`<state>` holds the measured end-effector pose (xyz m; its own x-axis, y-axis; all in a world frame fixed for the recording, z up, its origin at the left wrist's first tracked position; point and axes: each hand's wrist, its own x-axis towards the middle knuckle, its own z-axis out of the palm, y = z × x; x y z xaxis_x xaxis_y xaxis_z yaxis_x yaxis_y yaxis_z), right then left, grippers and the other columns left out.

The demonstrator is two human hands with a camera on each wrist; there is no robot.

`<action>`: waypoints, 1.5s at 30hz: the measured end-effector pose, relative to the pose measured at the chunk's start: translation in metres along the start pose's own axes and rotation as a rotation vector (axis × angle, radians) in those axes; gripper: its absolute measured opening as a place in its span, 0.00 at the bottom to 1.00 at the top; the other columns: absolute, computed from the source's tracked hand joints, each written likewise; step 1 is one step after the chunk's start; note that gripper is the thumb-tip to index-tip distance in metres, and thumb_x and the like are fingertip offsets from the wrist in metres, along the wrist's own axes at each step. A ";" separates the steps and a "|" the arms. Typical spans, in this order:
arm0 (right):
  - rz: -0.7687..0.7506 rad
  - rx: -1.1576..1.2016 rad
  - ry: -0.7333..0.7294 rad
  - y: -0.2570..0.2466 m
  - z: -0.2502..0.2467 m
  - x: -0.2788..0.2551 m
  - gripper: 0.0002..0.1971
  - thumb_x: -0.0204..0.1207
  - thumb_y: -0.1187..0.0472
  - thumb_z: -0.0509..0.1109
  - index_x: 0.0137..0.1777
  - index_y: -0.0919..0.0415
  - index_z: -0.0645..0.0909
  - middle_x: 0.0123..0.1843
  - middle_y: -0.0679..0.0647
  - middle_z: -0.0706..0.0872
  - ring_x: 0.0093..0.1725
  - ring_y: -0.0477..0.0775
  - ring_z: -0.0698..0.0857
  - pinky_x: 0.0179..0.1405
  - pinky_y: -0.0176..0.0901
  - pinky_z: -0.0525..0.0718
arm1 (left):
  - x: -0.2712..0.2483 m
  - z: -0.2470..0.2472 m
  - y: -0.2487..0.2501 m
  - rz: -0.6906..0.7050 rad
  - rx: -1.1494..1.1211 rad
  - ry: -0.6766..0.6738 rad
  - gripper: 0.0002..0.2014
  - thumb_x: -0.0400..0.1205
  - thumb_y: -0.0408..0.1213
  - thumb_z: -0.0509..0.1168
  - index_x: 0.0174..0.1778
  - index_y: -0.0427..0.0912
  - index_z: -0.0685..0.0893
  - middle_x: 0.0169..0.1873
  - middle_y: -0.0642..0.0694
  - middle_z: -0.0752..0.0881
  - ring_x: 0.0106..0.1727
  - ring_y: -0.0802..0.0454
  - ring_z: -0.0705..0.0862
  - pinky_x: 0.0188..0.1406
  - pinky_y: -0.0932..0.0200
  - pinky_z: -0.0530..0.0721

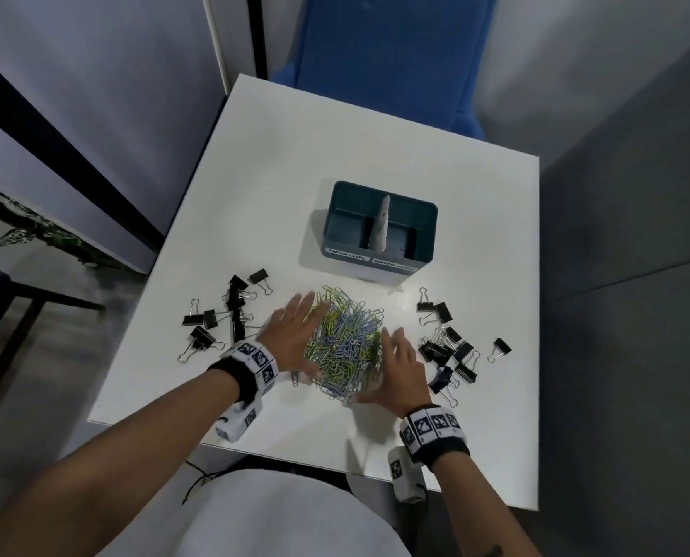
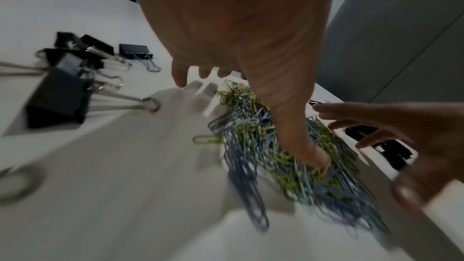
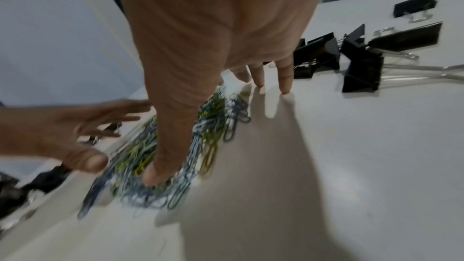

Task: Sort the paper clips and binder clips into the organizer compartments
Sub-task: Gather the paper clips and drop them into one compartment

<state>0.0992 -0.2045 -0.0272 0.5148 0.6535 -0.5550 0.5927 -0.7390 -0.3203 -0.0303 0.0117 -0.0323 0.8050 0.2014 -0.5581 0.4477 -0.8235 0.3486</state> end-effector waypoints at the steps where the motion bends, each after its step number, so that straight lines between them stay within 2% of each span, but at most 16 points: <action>1: -0.008 -0.057 -0.019 -0.004 0.004 0.002 0.75 0.46 0.27 0.80 0.84 0.50 0.33 0.87 0.60 0.38 0.85 0.65 0.45 0.79 0.71 0.60 | 0.007 -0.003 0.002 0.014 0.033 -0.030 0.70 0.60 0.65 0.77 0.79 0.56 0.26 0.80 0.46 0.26 0.81 0.42 0.28 0.78 0.35 0.43; 6: -0.015 -0.172 0.008 -0.029 0.005 0.020 0.72 0.53 0.38 0.84 0.84 0.54 0.34 0.86 0.63 0.41 0.84 0.71 0.50 0.77 0.71 0.61 | 0.028 -0.006 0.023 0.122 0.298 -0.077 0.74 0.57 0.53 0.84 0.81 0.50 0.30 0.82 0.40 0.32 0.82 0.34 0.37 0.78 0.33 0.56; 10: -0.025 -0.131 0.060 -0.035 -0.002 0.028 0.66 0.52 0.44 0.86 0.84 0.54 0.47 0.84 0.65 0.52 0.77 0.70 0.60 0.72 0.63 0.72 | 0.022 -0.003 0.034 0.153 0.301 -0.023 0.62 0.63 0.46 0.82 0.83 0.48 0.44 0.83 0.38 0.46 0.81 0.34 0.52 0.72 0.39 0.70; 14: -0.055 -0.046 0.122 -0.030 -0.008 0.026 0.51 0.59 0.51 0.83 0.81 0.51 0.59 0.79 0.61 0.63 0.72 0.65 0.66 0.61 0.57 0.82 | 0.008 -0.007 0.039 0.181 0.221 0.143 0.45 0.72 0.27 0.72 0.82 0.45 0.56 0.79 0.36 0.62 0.68 0.37 0.72 0.56 0.45 0.82; 17: -0.065 0.003 0.131 -0.025 -0.013 0.024 0.41 0.65 0.55 0.80 0.77 0.48 0.66 0.72 0.58 0.69 0.68 0.62 0.71 0.52 0.55 0.85 | -0.002 -0.010 0.036 0.199 0.134 0.204 0.36 0.68 0.19 0.70 0.73 0.43 0.71 0.65 0.37 0.76 0.55 0.40 0.80 0.39 0.48 0.87; 19: -0.055 0.075 0.136 -0.023 -0.017 0.023 0.32 0.67 0.60 0.79 0.72 0.51 0.72 0.69 0.58 0.71 0.65 0.62 0.75 0.52 0.55 0.86 | -0.006 -0.011 0.034 0.184 0.116 0.242 0.27 0.68 0.21 0.72 0.62 0.41 0.77 0.53 0.41 0.79 0.44 0.44 0.81 0.33 0.53 0.86; 21: -0.042 0.140 0.170 -0.023 -0.022 0.022 0.25 0.68 0.68 0.75 0.66 0.56 0.77 0.66 0.59 0.73 0.60 0.63 0.80 0.53 0.53 0.86 | -0.007 -0.013 0.032 0.147 0.025 0.241 0.17 0.75 0.23 0.68 0.58 0.39 0.78 0.51 0.40 0.79 0.46 0.43 0.80 0.41 0.51 0.85; 23: -0.038 0.154 0.193 -0.024 -0.028 0.022 0.21 0.70 0.73 0.71 0.62 0.58 0.80 0.63 0.58 0.76 0.55 0.62 0.83 0.54 0.48 0.85 | -0.007 -0.017 0.032 0.148 0.003 0.249 0.14 0.75 0.22 0.67 0.54 0.39 0.79 0.46 0.40 0.81 0.42 0.42 0.82 0.37 0.53 0.82; 26: -0.071 0.163 0.216 -0.022 -0.032 0.022 0.15 0.71 0.73 0.71 0.54 0.58 0.87 0.55 0.56 0.83 0.49 0.59 0.85 0.51 0.42 0.84 | -0.009 -0.027 0.034 0.142 -0.071 0.247 0.08 0.77 0.23 0.63 0.45 0.41 0.78 0.40 0.42 0.83 0.37 0.45 0.79 0.32 0.57 0.71; 29: -0.116 0.167 0.241 -0.018 -0.034 0.022 0.11 0.71 0.71 0.75 0.46 0.54 0.90 0.45 0.53 0.87 0.43 0.56 0.86 0.44 0.43 0.86 | -0.010 -0.045 0.035 0.128 -0.212 0.299 0.08 0.78 0.25 0.63 0.38 0.43 0.77 0.36 0.46 0.83 0.34 0.50 0.78 0.32 0.56 0.74; 31: -0.154 0.188 0.265 -0.017 -0.038 0.019 0.07 0.73 0.66 0.76 0.45 0.53 0.90 0.44 0.51 0.88 0.40 0.51 0.85 0.42 0.39 0.84 | -0.012 -0.060 0.037 0.138 -0.286 0.372 0.08 0.78 0.26 0.65 0.38 0.44 0.79 0.34 0.50 0.83 0.34 0.52 0.79 0.34 0.54 0.80; 34: -0.192 0.199 0.315 -0.017 -0.045 0.015 0.07 0.73 0.65 0.76 0.43 0.52 0.90 0.42 0.48 0.90 0.38 0.43 0.82 0.40 0.28 0.76 | -0.016 -0.091 0.045 0.163 -0.363 0.451 0.04 0.79 0.30 0.68 0.41 0.44 0.84 0.36 0.53 0.84 0.36 0.58 0.82 0.36 0.61 0.82; 37: -0.189 0.216 0.324 -0.017 -0.052 0.013 0.07 0.72 0.67 0.77 0.40 0.53 0.89 0.40 0.47 0.90 0.37 0.43 0.83 0.39 0.29 0.77 | -0.014 -0.126 0.051 0.195 -0.425 0.552 0.03 0.78 0.32 0.71 0.43 0.44 0.85 0.37 0.54 0.86 0.38 0.63 0.83 0.38 0.68 0.83; 41: -0.233 0.222 0.313 -0.028 -0.076 0.005 0.08 0.72 0.71 0.74 0.39 0.57 0.89 0.38 0.49 0.91 0.35 0.39 0.82 0.36 0.15 0.70 | 0.018 -0.173 0.054 0.176 -0.482 0.676 0.05 0.77 0.29 0.71 0.41 0.43 0.83 0.37 0.53 0.87 0.40 0.62 0.85 0.42 0.63 0.85; 43: -0.271 0.239 0.309 -0.034 -0.090 0.004 0.07 0.72 0.71 0.74 0.38 0.59 0.90 0.37 0.50 0.91 0.34 0.40 0.83 0.37 0.17 0.73 | 0.041 -0.188 0.052 0.143 -0.488 0.691 0.06 0.76 0.29 0.72 0.41 0.44 0.83 0.37 0.51 0.87 0.41 0.54 0.86 0.44 0.53 0.87; 45: -0.307 0.241 0.294 -0.041 -0.105 0.002 0.08 0.72 0.72 0.73 0.36 0.61 0.89 0.35 0.52 0.91 0.34 0.44 0.86 0.38 0.33 0.83 | 0.056 -0.193 0.051 0.123 -0.490 0.657 0.06 0.76 0.29 0.72 0.43 0.43 0.84 0.39 0.48 0.88 0.42 0.50 0.86 0.46 0.48 0.87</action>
<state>0.1411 -0.1553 0.0652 0.5127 0.8399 -0.1781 0.6018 -0.4995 -0.6231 0.1132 0.0836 0.0994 0.8549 0.5188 0.0065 0.3378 -0.5660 0.7521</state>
